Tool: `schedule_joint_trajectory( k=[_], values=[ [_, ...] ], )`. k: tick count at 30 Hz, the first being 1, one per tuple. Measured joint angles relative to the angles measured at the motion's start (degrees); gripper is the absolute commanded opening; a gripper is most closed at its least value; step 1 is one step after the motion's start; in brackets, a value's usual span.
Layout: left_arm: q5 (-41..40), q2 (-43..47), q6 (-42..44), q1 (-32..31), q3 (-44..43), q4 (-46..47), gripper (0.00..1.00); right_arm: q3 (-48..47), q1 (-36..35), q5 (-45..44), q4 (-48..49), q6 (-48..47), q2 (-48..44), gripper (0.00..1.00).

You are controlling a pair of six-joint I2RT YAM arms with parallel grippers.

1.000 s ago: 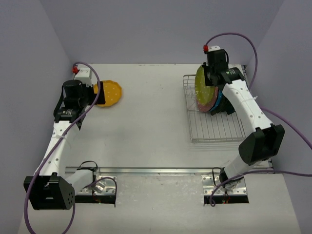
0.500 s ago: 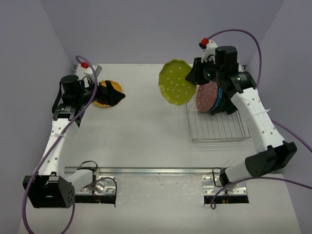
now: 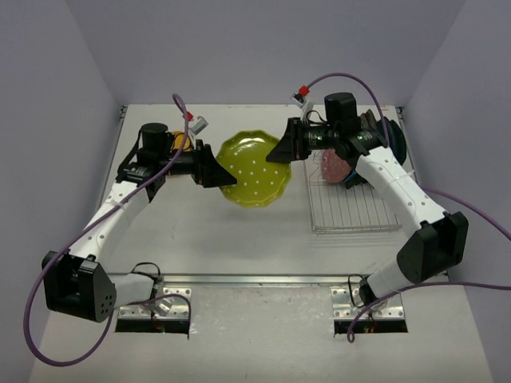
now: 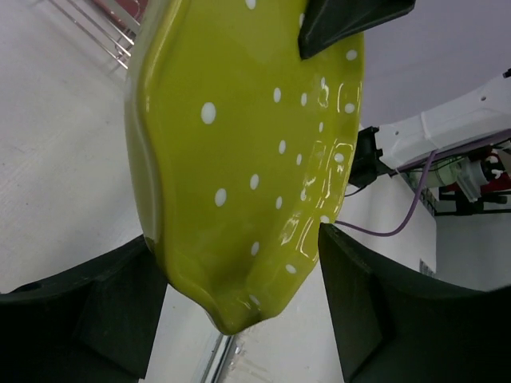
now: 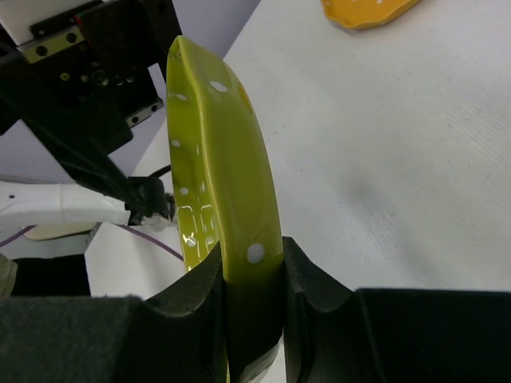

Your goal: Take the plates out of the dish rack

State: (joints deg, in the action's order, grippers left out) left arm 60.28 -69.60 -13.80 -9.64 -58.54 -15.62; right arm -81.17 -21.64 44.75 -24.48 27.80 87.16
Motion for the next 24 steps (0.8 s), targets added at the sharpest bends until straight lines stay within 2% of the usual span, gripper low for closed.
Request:
schedule_joint_trajectory(
  k=[3, 4, 7, 8, 10, 11, 13, 14, 16, 17, 24],
  values=[
    [0.4, -1.3, -0.8, -0.4, 0.4, 0.8, 0.52, 0.0, -0.3, 1.5, 1.5, 1.1, 0.2, 0.0],
    [0.5, -1.8, -1.3, -0.4, 0.5, 1.3, 0.44, 0.0, -0.3, 1.9, 2.1, 1.3, 0.2, 0.0],
    [1.9, -2.9, -3.5, -0.3, 0.9, 2.7, 0.08, 0.0, -0.3, 2.7, 3.1, 1.6, 0.2, 0.0],
    [2.7, -3.0, -4.6, -0.1, 1.0, 3.1, 0.01, 0.0, -0.3, 2.7, 3.3, 1.4, 0.2, 0.02],
    [4.0, -3.2, -8.5, 1.1, 1.5, 4.5, 0.0, 0.0, -0.3, 3.6, 4.3, 0.1, 0.3, 0.15],
    [5.6, -3.4, -9.6, 2.0, 1.9, 5.9, 0.0, 0.0, -0.4, 3.4, 4.8, 0.1, 0.3, 0.26],
    [7.8, -3.5, -11.7, 3.6, 2.8, 8.6, 0.0, 0.0, -0.9, 3.3, 5.2, 0.7, 0.4, 0.51],
    [8.8, -3.5, -13.0, 4.6, 3.5, 10.4, 0.0, 0.0, -1.3, 3.2, 5.2, 1.5, 0.5, 0.73],
    [9.9, -3.5, -14.7, 7.2, 5.3, 12.5, 0.0, 0.0, -1.3, 3.1, 5.2, 2.0, 0.5, 0.93],
    [10.0, -3.6, -15.4, 9.0, 6.1, 13.0, 0.0, 0.0, -1.2, 2.9, 5.2, 2.3, 0.5, 0.98],
    [7.6, -4.8, -16.6, 20.5, 7.5, 12.9, 0.0, -0.2, -0.6, -3.1, 3.4, 2.2, 0.5, 0.99]
  ],
)
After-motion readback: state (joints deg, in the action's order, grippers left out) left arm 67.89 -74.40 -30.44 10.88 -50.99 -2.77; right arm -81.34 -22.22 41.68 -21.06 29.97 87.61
